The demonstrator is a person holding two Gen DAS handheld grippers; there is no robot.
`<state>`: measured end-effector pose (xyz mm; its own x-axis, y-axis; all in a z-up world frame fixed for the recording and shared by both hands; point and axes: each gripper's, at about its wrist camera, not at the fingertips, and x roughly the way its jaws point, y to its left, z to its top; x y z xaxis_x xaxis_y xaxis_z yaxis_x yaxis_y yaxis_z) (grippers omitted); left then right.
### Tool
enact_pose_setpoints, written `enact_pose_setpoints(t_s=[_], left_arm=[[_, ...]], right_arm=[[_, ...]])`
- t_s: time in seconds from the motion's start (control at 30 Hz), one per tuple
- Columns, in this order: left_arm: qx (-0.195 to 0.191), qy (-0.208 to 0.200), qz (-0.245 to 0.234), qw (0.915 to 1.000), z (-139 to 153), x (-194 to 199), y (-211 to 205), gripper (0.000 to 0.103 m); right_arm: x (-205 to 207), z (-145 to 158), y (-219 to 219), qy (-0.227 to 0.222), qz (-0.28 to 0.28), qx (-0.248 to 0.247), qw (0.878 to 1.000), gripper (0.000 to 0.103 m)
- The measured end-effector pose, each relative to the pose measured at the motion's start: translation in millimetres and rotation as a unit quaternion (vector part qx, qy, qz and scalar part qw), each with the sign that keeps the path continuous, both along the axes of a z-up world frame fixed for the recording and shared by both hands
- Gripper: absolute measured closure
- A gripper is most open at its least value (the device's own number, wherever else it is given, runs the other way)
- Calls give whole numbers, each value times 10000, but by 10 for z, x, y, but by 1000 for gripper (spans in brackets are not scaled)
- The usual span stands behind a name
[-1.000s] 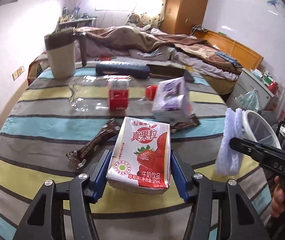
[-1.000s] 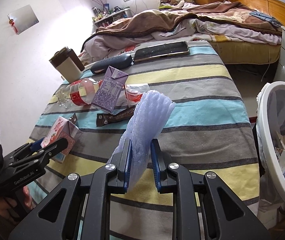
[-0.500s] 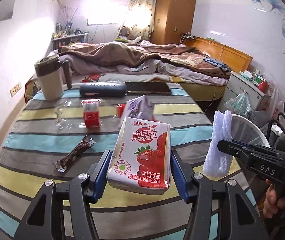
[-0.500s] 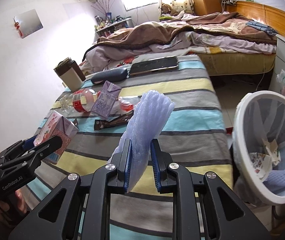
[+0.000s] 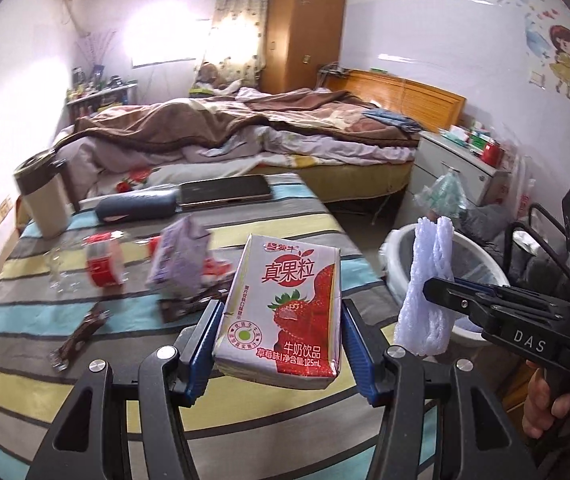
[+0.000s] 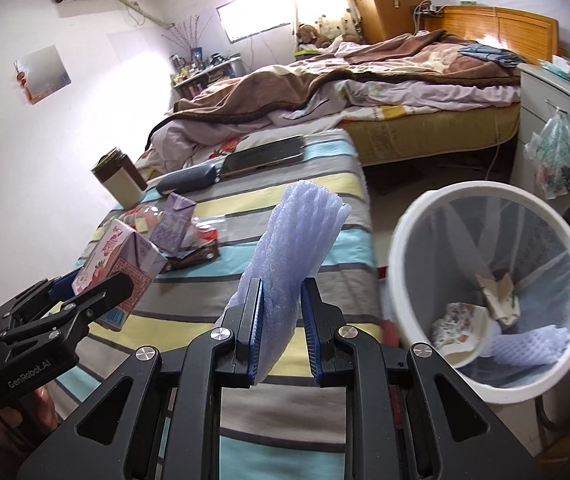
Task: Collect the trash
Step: 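Carry the carton with left tool into the bin while right tool drops the foam sleeve in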
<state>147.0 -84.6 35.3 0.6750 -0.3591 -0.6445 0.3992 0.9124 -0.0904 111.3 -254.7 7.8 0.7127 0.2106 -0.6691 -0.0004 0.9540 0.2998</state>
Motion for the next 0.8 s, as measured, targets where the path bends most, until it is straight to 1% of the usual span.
enact_pose_setpoints(t_s=[0.27,0.53,0.73,0.8], left_arm=[[30,-12,-545,9985,1,-13,-584,46],[34,100,-967,9953,-67,-13,-1096,46],[-59,192,-1342,9908,-109,23,-1476,46],[-32,200,-1455,9891,-136,37,-1612,46]], right_arm=[[-144,41,-433,-22,-386,-84,9992,82],[-230,-46,-870,153,-894,-166,9957,81],[-269,-110,-1130,300,-1259,-243,9913,81],[-274,-152,-1217,388,-1330,-243,9901,81]])
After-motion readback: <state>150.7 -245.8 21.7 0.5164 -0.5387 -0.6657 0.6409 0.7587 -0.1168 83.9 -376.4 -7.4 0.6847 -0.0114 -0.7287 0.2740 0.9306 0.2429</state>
